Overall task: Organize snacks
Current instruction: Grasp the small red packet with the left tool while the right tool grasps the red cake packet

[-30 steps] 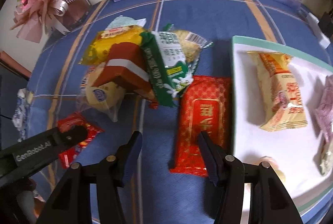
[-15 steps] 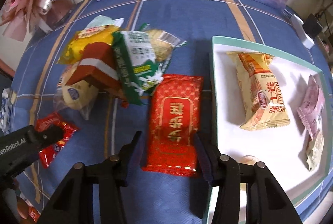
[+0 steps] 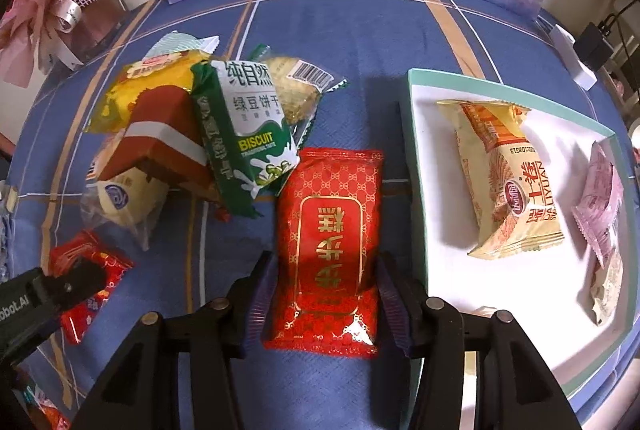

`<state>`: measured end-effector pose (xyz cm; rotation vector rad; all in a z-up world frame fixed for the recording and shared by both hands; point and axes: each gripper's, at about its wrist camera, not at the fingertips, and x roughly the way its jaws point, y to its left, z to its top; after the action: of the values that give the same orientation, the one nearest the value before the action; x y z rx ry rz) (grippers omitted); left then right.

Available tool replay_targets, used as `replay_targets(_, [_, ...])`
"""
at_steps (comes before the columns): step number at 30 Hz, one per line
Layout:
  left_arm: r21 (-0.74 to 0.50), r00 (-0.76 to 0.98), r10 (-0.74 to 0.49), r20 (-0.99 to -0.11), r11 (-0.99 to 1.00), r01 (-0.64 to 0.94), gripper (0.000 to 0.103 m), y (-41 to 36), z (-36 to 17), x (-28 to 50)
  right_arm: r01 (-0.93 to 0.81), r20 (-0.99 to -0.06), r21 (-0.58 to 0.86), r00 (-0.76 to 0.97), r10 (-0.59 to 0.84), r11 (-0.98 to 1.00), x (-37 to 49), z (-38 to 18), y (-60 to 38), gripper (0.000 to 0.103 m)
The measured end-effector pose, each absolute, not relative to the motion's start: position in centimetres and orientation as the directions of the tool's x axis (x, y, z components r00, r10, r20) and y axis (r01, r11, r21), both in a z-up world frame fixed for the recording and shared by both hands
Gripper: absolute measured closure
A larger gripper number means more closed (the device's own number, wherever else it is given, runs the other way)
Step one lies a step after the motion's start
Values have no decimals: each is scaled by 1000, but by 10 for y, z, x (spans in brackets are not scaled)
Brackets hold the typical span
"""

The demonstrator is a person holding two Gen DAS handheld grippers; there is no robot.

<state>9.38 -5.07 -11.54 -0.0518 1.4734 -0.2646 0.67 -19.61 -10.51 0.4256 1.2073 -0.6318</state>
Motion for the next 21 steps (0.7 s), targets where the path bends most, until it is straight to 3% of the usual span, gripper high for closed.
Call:
replay_targets(13, [-185, 54, -195, -979, 972, 146, 42, -60, -123, 93, 646, -944, -39, 226, -240, 762, 14, -112, -197, 50])
replay_targets(16, [-193, 55, -203, -978, 969, 152, 47, -62, -123, 92, 637, -941, -55, 225, -254, 769, 13, -112, -194, 50])
replay_targets(21, [-195, 55, -206, -977, 969, 154, 48, -63, -125, 91, 630, -937, -68, 225, -266, 774, 10, -111, -191, 50])
